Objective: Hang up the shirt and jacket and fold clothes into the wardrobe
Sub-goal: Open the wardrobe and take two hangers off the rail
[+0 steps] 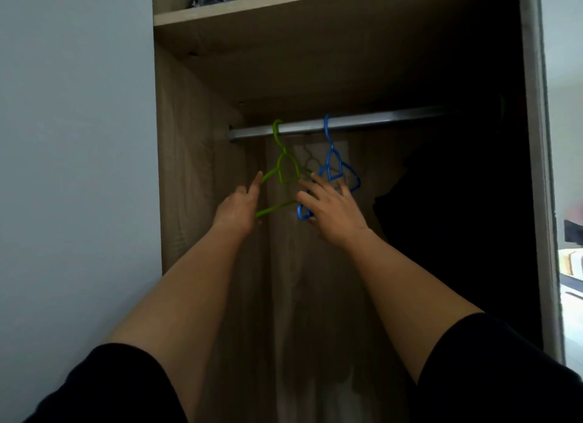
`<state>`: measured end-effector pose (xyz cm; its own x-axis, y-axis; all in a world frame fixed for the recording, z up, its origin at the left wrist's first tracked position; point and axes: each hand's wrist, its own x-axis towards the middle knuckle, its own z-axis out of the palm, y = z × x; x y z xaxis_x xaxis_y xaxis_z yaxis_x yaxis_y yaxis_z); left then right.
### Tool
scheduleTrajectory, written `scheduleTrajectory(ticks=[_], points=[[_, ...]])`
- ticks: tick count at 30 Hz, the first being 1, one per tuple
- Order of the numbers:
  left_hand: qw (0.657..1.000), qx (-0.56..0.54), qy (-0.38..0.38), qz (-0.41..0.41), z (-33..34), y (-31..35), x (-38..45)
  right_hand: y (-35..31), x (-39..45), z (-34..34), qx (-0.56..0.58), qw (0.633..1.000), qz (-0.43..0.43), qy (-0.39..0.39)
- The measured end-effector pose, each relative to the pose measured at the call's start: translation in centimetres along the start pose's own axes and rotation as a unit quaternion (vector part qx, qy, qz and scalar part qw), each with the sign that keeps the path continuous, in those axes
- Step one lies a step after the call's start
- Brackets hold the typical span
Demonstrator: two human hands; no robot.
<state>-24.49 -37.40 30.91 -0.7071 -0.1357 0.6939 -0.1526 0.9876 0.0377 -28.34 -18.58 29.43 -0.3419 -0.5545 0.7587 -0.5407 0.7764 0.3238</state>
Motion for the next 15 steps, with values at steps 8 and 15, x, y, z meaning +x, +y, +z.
scheduleTrajectory(ticks=[8,15], points=[[0.995,-0.077,0.051,-0.037,-0.6,-0.2,0.0,0.2,-0.4,0.5,0.016,1.0,-0.004,-0.004],[0.993,-0.063,0.087,-0.051,-2.1,0.4,-0.4,0.7,-0.8,0.7,0.033,0.999,-0.007,0.009]])
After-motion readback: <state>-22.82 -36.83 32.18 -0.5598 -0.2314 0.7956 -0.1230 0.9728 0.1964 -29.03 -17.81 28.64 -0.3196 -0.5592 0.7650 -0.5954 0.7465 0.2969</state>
